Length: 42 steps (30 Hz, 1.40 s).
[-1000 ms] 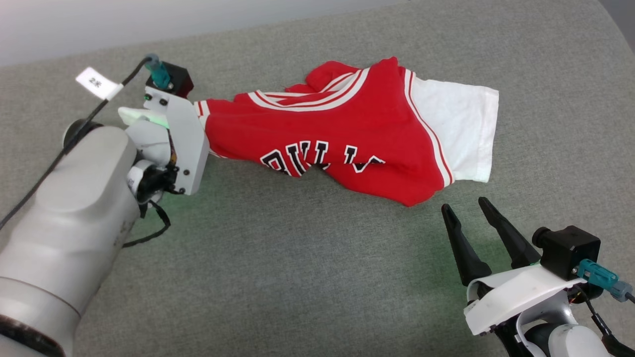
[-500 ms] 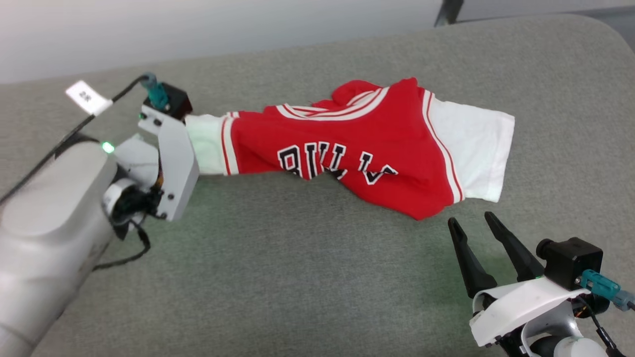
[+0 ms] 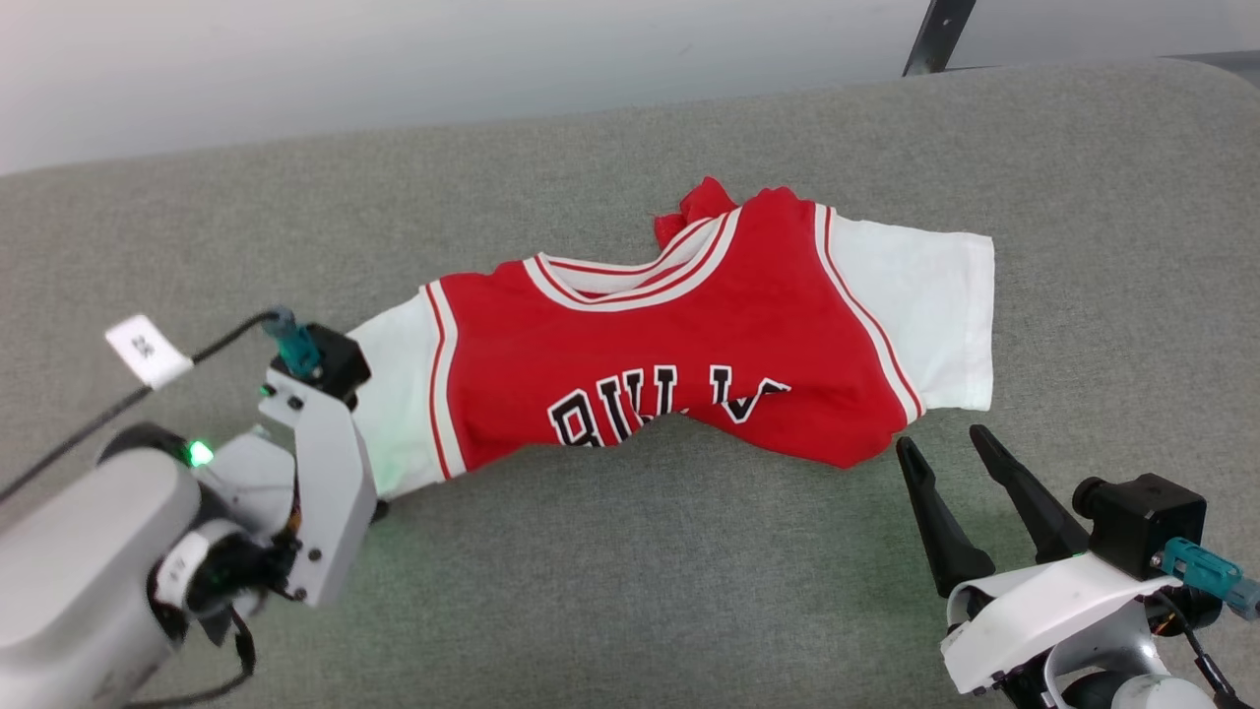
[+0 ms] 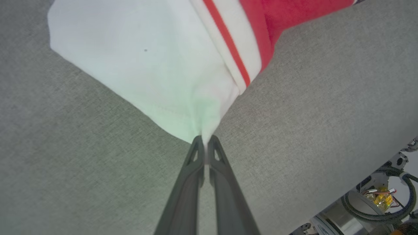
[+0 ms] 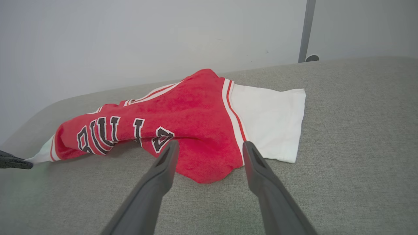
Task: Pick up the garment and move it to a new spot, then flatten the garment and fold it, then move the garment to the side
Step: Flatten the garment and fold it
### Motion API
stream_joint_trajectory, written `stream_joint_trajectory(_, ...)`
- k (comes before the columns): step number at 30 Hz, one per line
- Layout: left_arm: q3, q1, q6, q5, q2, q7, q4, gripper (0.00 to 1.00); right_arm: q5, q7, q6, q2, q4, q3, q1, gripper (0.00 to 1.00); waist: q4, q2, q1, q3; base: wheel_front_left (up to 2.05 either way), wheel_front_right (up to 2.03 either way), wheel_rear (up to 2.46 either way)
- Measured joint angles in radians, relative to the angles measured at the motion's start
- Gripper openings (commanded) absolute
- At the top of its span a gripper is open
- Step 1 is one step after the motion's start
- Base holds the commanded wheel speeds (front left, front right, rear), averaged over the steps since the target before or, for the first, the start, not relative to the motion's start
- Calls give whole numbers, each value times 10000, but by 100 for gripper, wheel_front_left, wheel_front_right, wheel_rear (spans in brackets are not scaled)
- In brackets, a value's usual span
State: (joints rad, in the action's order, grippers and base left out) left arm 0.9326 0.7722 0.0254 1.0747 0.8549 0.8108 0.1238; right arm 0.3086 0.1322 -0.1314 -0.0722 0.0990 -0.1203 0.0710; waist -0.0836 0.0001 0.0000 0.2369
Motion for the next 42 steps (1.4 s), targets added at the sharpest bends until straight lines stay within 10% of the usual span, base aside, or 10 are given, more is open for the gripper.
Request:
stream_joint_trajectory(2, -33, -249, 184, 94, -17, -173, -128, 6, 0, 19, 0, -8, -2, -2, 0, 100, 3, 0, 0, -20, 0, 0, 0)
stream_joint_trajectory(6, -203, -526, 332, 255, -59, -616, -192, 55, -4, 140, 0, -100, 19, -33, -2, 100, -12, 0, 0, -141, 0, 0, 0)
stream_joint_trajectory(7, -288, -590, 380, 303, -86, -798, -199, 100, -6, 184, 0, -142, 25, -19, -13, 100, -11, 0, 0, -185, 0, 0, 0)
stream_joint_trajectory(19, -2090, -2698, 1394, 823, -673, -5588, -596, 100, 46, 1068, 0, -940, -293, -167, -239, 100, 263, 0, -1, -824, 0, 0, 0)
stream_joint_trajectory(30, -2533, -5128, 1615, 510, -2290, -9810, -742, 100, 1312, 3388, 0, -3519, -1661, -941, 1159, 100, 1393, 0, 0, -1013, 0, 0, 0)
stream_joint_trajectory(42, -3423, -5802, 2063, -2272, -3522, -10728, -988, 100, 2583, 5308, 0, -5785, -4412, -1273, 4627, 100, 2909, 0, 0, -732, 0, 0, 0)
